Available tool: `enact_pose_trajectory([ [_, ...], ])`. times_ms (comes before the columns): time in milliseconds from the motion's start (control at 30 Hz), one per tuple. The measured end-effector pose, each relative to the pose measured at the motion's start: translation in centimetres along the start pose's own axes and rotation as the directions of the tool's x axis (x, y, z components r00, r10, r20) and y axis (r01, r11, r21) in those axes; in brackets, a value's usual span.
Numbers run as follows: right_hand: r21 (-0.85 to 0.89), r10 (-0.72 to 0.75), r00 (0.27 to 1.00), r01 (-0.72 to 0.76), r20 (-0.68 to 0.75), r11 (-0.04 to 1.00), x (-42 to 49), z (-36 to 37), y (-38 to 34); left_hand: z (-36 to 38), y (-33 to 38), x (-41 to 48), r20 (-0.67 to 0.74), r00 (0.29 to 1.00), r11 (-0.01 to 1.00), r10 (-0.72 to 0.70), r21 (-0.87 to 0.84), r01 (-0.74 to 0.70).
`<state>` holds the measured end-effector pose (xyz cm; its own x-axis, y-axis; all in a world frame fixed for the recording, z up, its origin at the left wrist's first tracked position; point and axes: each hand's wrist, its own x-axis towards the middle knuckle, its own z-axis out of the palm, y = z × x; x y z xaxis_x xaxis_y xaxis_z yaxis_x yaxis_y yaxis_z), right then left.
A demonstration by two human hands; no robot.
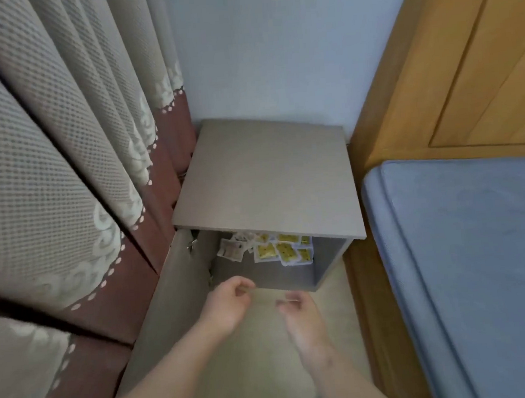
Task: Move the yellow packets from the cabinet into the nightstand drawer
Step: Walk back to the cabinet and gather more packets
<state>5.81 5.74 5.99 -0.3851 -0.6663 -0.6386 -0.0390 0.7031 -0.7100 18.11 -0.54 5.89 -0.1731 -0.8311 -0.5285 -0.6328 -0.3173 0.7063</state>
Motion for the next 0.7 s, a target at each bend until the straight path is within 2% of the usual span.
enact_pose_trajectory([
  [267, -0.152, -0.046, 0.999, 0.049, 0.024, 0.987, 18.4, 4.0, 5.6, 7.6, -7.1, 17.1, -0.029, 0.999, 0.999, -0.045, -0.021, 0.045],
  [433, -0.218, -0.123, 0.991, 0.132, 0.054, 0.967, 30.1, 6.6, 11.8, 12.7, -13.1, 27.0, -0.029, 0.999, 0.998, 0.018, 0.061, -0.017],
  [533, -0.266, -0.154, 0.986, 0.166, 0.063, 0.95, 37.3, 7.8, 15.4, 16.0, -16.2, 32.3, -0.052, 0.998, 0.999, 0.045, 0.008, -0.044],
  [700, -0.338, -0.235, 0.97, 0.24, 0.056, 0.91, 46.7, 9.3, 18.3, 20.2, -20.8, 39.5, -0.099, 0.991, 0.996, 0.088, 0.025, -0.086],
])
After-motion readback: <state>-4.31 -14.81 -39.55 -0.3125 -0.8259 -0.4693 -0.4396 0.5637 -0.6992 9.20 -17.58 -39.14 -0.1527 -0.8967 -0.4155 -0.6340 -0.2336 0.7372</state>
